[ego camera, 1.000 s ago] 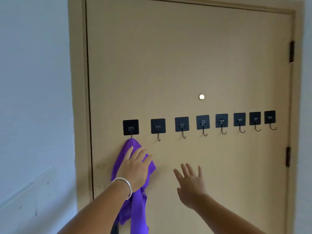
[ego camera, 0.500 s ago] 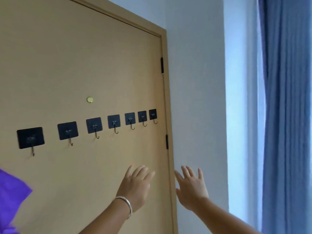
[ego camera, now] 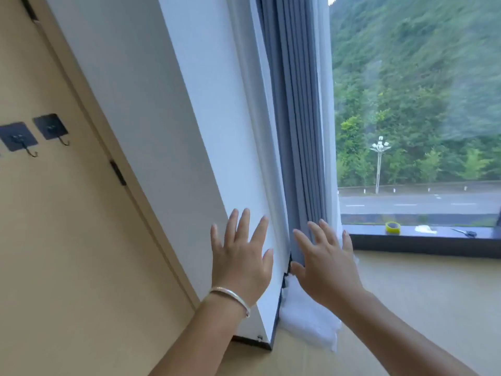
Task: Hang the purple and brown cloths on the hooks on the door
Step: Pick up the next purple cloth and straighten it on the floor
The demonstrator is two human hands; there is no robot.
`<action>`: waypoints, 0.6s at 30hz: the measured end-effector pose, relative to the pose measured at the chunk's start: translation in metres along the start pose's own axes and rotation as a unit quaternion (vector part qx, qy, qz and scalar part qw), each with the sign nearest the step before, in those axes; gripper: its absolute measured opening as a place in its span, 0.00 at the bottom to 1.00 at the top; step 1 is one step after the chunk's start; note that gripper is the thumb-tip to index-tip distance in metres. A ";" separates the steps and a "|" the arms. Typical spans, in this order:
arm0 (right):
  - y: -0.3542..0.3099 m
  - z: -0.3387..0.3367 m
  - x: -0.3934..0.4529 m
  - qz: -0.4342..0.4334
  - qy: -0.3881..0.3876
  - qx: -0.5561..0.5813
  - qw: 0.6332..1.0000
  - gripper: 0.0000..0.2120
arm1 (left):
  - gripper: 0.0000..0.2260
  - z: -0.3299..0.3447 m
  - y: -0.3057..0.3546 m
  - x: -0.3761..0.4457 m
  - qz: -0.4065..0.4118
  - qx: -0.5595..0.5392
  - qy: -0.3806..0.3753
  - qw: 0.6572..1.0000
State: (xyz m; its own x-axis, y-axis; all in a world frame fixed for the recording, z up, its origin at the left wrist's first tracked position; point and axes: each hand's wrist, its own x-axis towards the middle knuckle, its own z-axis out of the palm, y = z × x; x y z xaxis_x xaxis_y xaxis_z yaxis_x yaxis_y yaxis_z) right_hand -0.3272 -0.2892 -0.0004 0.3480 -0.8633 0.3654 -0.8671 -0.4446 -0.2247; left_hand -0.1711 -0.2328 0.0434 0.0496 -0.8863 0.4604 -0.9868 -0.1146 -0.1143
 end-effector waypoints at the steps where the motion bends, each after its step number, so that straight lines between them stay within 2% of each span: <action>1: 0.017 -0.002 -0.010 0.016 -0.001 0.001 1.000 0.30 | 0.27 0.003 0.019 0.001 0.010 -0.010 -0.008 1.000; 9: 0.143 -0.035 -0.096 0.152 0.009 0.014 0.988 0.29 | 0.30 0.030 0.174 -0.005 0.075 -0.092 -0.075 0.990; 14: 0.221 -0.067 -0.167 0.265 0.014 -0.038 0.964 0.30 | 0.30 0.037 0.284 -0.013 0.176 -0.155 -0.119 0.965; 18: 0.269 -0.095 -0.226 0.372 0.020 -0.075 0.925 0.30 | 0.31 0.032 0.364 -0.023 0.272 -0.198 -0.137 0.932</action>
State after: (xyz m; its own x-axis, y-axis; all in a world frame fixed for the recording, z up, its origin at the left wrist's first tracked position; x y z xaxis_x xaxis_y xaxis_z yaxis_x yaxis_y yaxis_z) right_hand -0.6730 -0.1907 -0.0580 -0.3766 -0.9060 0.1932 -0.9017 0.3107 -0.3005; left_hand -0.5265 -0.2680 -0.0370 -0.4913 -0.8520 0.1808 -0.8540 0.5120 0.0926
